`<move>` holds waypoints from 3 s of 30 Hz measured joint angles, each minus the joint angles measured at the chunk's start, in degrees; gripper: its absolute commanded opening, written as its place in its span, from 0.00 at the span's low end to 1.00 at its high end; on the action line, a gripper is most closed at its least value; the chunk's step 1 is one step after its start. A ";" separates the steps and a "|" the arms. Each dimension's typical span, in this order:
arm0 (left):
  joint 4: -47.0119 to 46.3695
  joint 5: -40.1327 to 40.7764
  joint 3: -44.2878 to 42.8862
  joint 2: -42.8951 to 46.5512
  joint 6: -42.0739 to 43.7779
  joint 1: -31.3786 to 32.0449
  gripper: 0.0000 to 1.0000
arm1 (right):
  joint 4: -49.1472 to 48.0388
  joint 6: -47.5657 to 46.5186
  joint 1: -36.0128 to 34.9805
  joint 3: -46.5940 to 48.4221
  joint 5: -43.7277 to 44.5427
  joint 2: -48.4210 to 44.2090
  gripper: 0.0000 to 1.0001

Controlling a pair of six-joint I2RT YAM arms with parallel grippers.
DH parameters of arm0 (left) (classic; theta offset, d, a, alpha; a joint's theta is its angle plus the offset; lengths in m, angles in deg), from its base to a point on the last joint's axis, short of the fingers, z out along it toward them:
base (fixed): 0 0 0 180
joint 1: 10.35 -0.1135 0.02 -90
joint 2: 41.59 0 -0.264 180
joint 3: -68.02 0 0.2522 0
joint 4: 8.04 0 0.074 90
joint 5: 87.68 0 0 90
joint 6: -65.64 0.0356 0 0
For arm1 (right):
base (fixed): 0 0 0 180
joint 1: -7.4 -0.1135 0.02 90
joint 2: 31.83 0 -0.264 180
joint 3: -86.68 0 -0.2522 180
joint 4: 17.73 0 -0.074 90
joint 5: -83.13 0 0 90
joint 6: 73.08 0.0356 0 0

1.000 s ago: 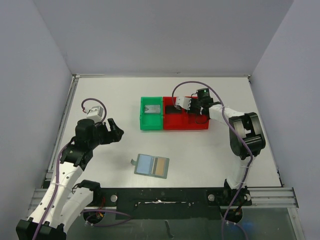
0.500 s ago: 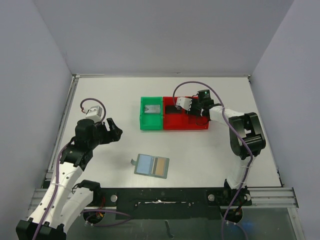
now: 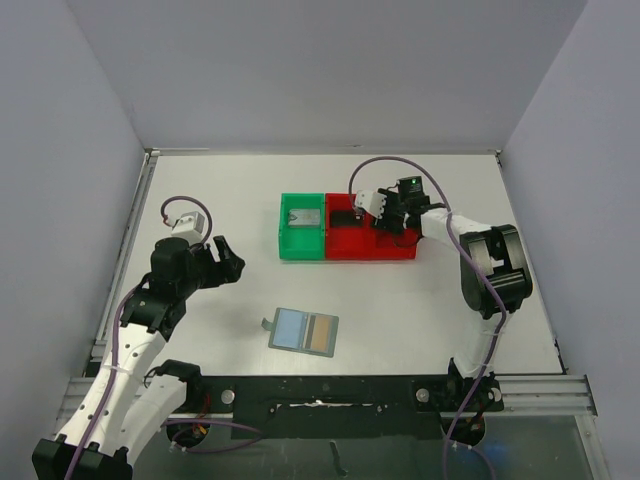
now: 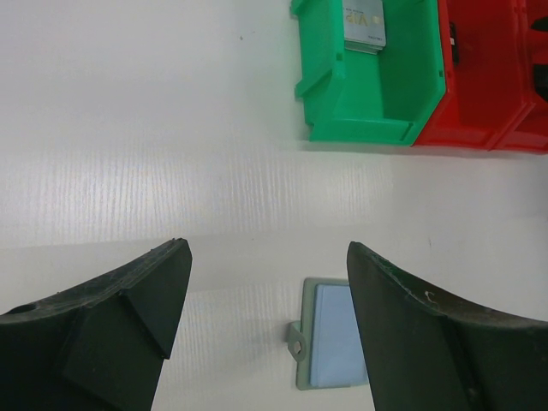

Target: Take the credit cards out of the card holder

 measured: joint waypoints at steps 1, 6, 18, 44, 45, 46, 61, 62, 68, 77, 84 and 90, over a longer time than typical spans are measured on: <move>0.00 0.00 0.00 0.00 0.00 0.00 0.74 | 0.52 0.26 0.13 0.57 -0.28 0.00 0.54; 0.00 -0.02 0.00 -0.72 0.00 0.00 0.74 | 1.36 1.49 0.33 2.60 -1.49 0.00 0.60; 0.00 -0.04 0.00 -1.97 -0.02 0.00 0.74 | 3.41 5.05 0.76 4.39 -4.52 0.00 0.62; -14.93 -19.93 8.46 -6.71 -12.28 7.82 0.74 | -3.82 90.73 17.62 -24.48 -19.15 -33.57 0.74; -15.43 -18.45 8.41 -7.08 -12.96 10.29 0.74 | -2.45 91.76 15.72 -25.07 -17.88 -34.47 0.74; -15.87 -16.63 8.41 -7.58 -13.73 13.60 0.74 | -1.18 92.32 13.49 -25.38 -16.00 -35.69 0.74; -16.83 2.14 15.52 -11.50 -18.49 22.16 0.75 | 3.26 97.53 6.43 -40.54 10.49 -68.98 0.98; -16.81 2.49 15.61 -11.65 -18.58 22.16 0.75 | 2.73 97.72 7.93 -41.57 8.66 -69.66 0.98; -16.87 3.72 18.45 -11.50 -20.04 22.14 0.75 | -2.16 102.40 6.71 -45.29 -4.70 -66.34 0.98; -21.00 1.97 22.88 -8.87 -21.51 22.12 0.68 | 0.33 108.43 -18.60 -45.51 5.75 -59.04 0.84; -17.09 2.64 21.92 -6.19 -21.62 22.12 0.70 | 3.41 112.32 -34.12 -42.51 16.83 -48.57 0.84; -12.61 3.65 14.21 -1.07 -21.40 22.10 0.70 | 5.57 113.42 -37.86 -34.40 23.26 -40.39 0.84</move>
